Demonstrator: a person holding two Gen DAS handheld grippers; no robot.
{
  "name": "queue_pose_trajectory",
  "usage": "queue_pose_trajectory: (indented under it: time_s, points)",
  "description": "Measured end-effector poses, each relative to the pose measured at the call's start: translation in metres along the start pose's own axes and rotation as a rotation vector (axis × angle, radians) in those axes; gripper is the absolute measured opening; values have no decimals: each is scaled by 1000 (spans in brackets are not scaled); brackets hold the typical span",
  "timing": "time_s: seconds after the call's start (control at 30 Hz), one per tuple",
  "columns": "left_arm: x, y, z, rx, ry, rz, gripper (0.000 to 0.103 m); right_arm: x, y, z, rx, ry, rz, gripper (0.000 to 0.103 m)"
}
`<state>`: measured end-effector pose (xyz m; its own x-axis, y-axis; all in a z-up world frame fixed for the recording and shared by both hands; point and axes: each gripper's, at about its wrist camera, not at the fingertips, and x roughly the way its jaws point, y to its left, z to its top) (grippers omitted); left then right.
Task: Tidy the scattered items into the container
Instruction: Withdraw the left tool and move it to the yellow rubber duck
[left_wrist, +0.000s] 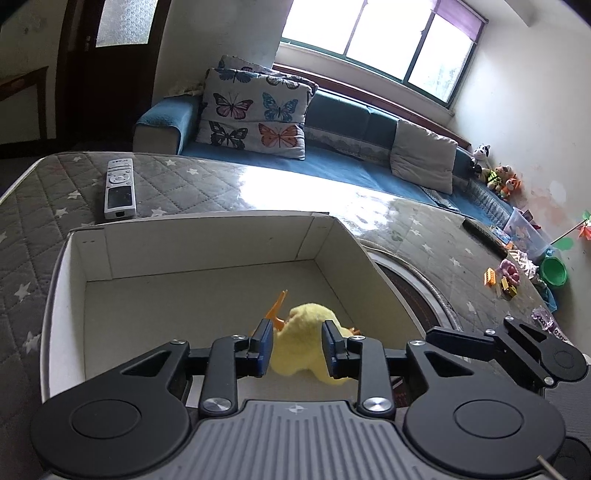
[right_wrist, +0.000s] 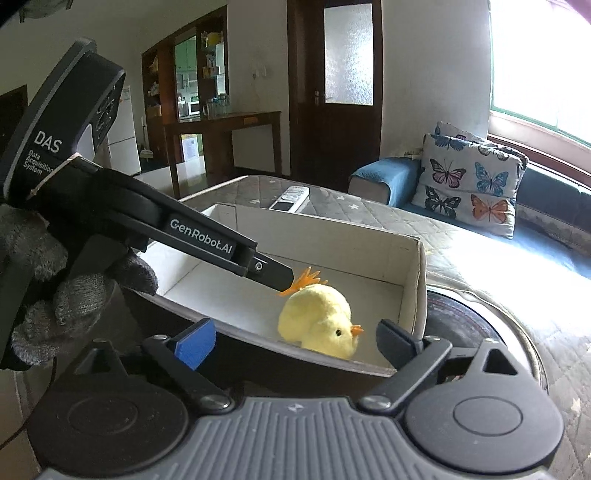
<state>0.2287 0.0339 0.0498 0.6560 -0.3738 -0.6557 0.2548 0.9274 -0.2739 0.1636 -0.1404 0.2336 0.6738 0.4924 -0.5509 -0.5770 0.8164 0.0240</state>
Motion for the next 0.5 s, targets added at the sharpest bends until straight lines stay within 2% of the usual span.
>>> queue_pose_trajectory:
  time_s: [0.5]
  points:
    - [-47, -8, -41, 21, -33, 43, 31, -41, 34, -29, -31, -26, 18, 103]
